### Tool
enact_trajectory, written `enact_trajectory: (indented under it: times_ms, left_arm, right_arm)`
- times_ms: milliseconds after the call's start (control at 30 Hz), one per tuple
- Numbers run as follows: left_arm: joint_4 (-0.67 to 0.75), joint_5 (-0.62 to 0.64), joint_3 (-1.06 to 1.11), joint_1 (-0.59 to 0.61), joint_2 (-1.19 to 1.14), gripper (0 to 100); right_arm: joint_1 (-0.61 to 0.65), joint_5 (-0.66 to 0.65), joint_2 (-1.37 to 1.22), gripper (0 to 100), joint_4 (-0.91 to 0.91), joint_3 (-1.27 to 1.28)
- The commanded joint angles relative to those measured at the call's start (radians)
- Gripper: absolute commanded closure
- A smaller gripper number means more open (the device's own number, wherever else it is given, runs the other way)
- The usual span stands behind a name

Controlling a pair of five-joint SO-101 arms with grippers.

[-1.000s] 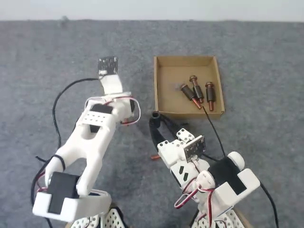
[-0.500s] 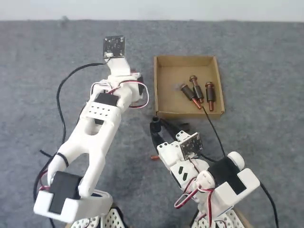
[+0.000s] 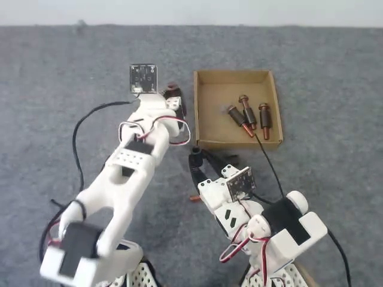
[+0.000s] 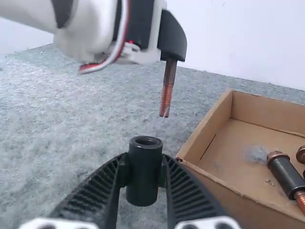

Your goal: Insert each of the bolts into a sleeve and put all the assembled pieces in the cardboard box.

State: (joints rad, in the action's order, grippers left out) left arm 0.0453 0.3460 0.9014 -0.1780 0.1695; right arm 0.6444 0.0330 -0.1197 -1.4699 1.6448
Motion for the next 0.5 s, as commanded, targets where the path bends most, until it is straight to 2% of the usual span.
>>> enact_trajectory:
  times_ms: [0, 167, 333, 467]
  left_arm:
    - [0.034, -0.009, 0.082, -0.052, 0.242, 99]
    - [0.025, -0.009, 0.252, -0.101, 0.479, 99]
    - [-0.166, -0.008, 0.251, -0.098, 0.598, 99]
    - [-0.244, -0.008, 0.252, -0.101, 0.635, 99]
  right_arm:
    - [-0.001, 0.003, 0.033, 99.2, 0.002, -0.025]
    - [-0.001, 0.003, 0.033, 99.2, 0.002, -0.025]
    - [-0.001, 0.003, 0.033, 99.2, 0.002, -0.025]
    - [0.004, 0.003, 0.033, 99.2, 0.004, -0.025]
